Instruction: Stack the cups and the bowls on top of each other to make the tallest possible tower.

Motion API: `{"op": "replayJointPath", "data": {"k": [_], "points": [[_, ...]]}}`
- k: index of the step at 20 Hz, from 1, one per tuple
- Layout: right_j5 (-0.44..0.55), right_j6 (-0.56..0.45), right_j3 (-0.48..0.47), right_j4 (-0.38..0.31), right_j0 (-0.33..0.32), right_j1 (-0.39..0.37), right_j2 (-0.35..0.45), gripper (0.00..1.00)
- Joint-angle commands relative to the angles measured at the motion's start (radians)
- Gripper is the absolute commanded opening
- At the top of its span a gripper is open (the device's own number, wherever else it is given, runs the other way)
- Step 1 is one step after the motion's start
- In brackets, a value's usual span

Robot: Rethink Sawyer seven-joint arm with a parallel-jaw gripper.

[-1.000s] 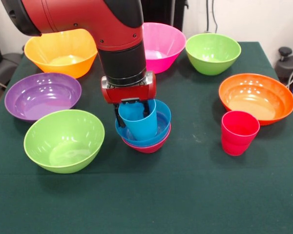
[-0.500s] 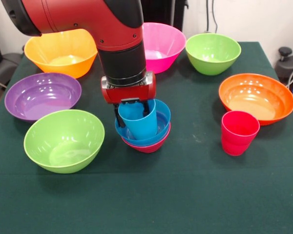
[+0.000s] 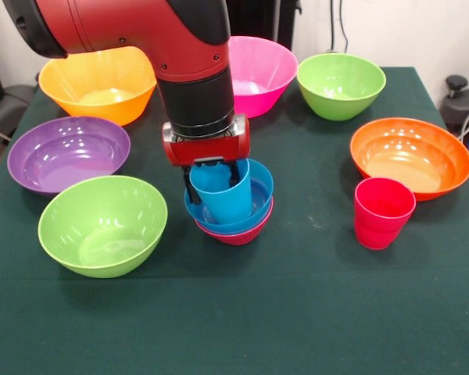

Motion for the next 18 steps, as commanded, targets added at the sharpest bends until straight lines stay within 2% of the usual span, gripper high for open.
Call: {"op": "replayJointPath", "data": {"k": [1,14,18], "points": [[0.019,-0.163,0.026,-0.040,0.033,-0.047,0.003,1.00],[-0.052,-0.109,0.165,-0.057,0.003,-0.114,-0.019,1.00],[-0.054,-0.110,0.151,-0.065,0.005,-0.096,-0.025,1.00]]}}
